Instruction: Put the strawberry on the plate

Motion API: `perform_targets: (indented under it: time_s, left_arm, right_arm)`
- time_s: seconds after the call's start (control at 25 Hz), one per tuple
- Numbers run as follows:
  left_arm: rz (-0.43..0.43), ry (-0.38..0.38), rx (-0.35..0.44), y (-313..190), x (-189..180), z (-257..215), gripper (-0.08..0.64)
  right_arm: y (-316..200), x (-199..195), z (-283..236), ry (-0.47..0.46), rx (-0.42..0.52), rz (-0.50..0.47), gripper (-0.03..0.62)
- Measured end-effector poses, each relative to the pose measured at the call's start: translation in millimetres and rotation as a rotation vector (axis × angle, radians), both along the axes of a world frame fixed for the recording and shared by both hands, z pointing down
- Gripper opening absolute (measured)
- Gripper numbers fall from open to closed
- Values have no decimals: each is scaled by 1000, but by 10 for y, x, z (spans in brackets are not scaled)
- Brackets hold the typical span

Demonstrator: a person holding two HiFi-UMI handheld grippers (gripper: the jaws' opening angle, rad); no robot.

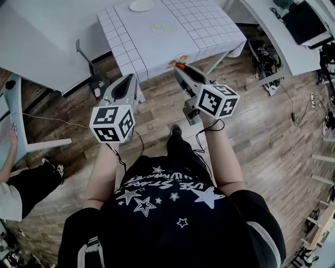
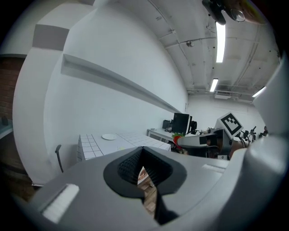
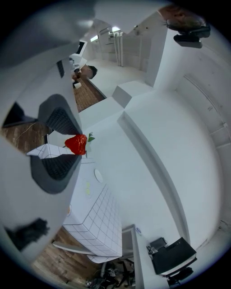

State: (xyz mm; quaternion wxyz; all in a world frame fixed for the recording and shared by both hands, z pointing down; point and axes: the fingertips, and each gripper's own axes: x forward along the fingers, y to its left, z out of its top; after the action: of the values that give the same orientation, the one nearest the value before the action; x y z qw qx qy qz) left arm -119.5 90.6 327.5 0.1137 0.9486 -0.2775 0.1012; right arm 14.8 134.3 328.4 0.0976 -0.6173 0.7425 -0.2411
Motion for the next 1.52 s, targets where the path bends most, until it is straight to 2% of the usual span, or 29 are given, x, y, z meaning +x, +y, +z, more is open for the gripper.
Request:
perform_targets:
  time_s: [0.12, 0.24, 0.36, 0.48, 0.6, 0.84, 1.04, 1.32, 1.52]
  left_arm:
    - [-27, -8, 1, -104, 291, -3, 8]
    - [-86, -1, 45, -246, 546, -50, 8]
    - [-161, -14, 61, -418, 696, -50, 8]
    - [-185, -38, 62, -489, 867, -14, 9]
    - [-210, -64, 59, -525, 915, 45, 9]
    - [-258, -76, 28, -599, 867, 221, 9]
    - [-227, -57, 30, -1110, 933, 304, 9]
    - [-115, 1, 37, -1369, 1429, 339, 9]
    - [-94, 29, 31, -1831, 1537, 308, 8]
  right_arm:
    - [-111, 328, 0, -2, -4, -19, 141]
    - [-218, 665, 24, -10, -5, -33, 141]
    - [-416, 913, 69, -31, -8, -73, 141]
    - [-537, 1139, 102, -36, -12, -90, 141]
    - [-645, 1235, 147, -26, -13, -124, 141]
    - [-822, 1259, 364, -82, -29, -159, 141]
    - [-1238, 1276, 485, -56, -55, -146, 141]
    - [-1220, 1600, 431, 13, -58, -93, 141]
    - [-1631, 1817, 319, 45, -62, -49, 141]
